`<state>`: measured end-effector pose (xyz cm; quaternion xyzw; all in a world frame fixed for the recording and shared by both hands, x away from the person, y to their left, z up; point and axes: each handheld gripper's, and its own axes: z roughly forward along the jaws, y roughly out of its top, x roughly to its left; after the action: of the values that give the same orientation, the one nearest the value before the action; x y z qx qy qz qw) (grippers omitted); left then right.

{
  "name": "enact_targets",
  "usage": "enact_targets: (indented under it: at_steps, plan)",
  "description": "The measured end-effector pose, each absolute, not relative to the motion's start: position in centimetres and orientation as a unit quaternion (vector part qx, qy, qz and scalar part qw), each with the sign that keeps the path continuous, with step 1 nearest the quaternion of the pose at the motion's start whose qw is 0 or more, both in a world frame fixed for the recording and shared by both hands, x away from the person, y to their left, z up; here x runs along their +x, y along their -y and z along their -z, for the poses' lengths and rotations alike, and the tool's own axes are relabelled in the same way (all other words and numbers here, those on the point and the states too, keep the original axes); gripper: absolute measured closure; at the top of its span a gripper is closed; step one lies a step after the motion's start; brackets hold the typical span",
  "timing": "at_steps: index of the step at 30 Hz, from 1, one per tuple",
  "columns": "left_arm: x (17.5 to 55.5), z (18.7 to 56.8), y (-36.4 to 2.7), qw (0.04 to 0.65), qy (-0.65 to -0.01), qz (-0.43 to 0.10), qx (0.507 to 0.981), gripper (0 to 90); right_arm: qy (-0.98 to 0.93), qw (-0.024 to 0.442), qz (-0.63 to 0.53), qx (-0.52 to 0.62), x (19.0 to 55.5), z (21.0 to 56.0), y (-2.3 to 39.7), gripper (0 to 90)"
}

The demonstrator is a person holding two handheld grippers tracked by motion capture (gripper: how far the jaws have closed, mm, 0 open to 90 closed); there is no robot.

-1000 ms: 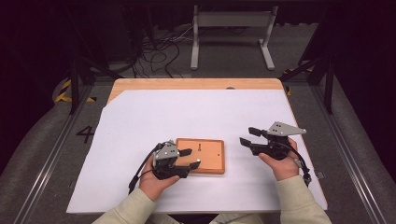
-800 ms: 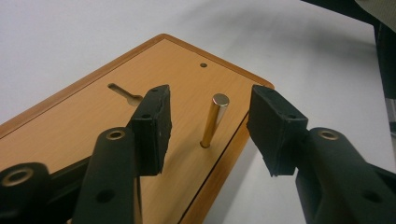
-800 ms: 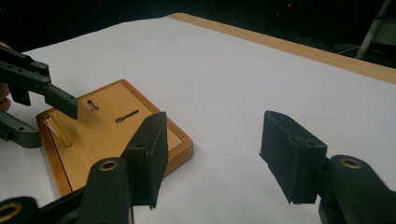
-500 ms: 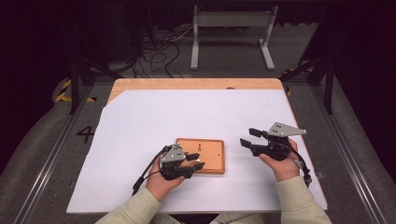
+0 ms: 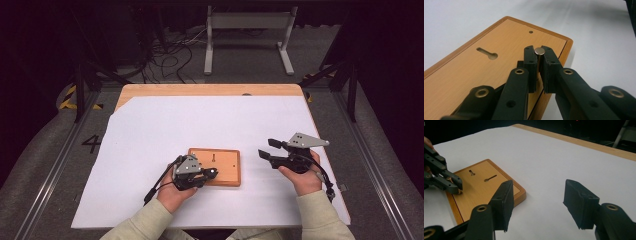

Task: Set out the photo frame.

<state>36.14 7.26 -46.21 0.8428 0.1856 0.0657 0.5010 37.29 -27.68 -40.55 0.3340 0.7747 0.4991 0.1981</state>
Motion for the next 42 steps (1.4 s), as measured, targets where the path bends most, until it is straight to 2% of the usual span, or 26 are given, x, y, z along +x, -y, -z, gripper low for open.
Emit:
enact_targets:
  at_steps: [12,25,30,35,42]
  plan:
    - [35.8,45.9,-7.0,0.478,-0.148,-0.102,0.86,83.9,-0.776,0.199,-0.498,0.332,37.2,40.6,27.7,42.1]
    - [34.2,46.1,-6.8,0.456,-0.064,-0.197,0.866,82.7,-0.781,0.2,-0.493,0.327,37.1,40.5,27.4,42.5]
    - [33.6,46.2,-6.9,0.45,-0.035,-0.225,0.864,83.1,-0.783,0.2,-0.493,0.322,37.0,40.5,27.2,42.7]
    - [33.0,46.2,-6.9,0.443,-0.012,-0.244,0.863,83.1,-0.792,0.19,-0.485,0.319,36.9,40.3,26.8,46.6]
    - [32.2,46.4,-6.9,0.429,0.029,-0.278,0.859,83.7,-0.799,0.175,-0.482,0.314,36.8,39.9,26.2,45.4]
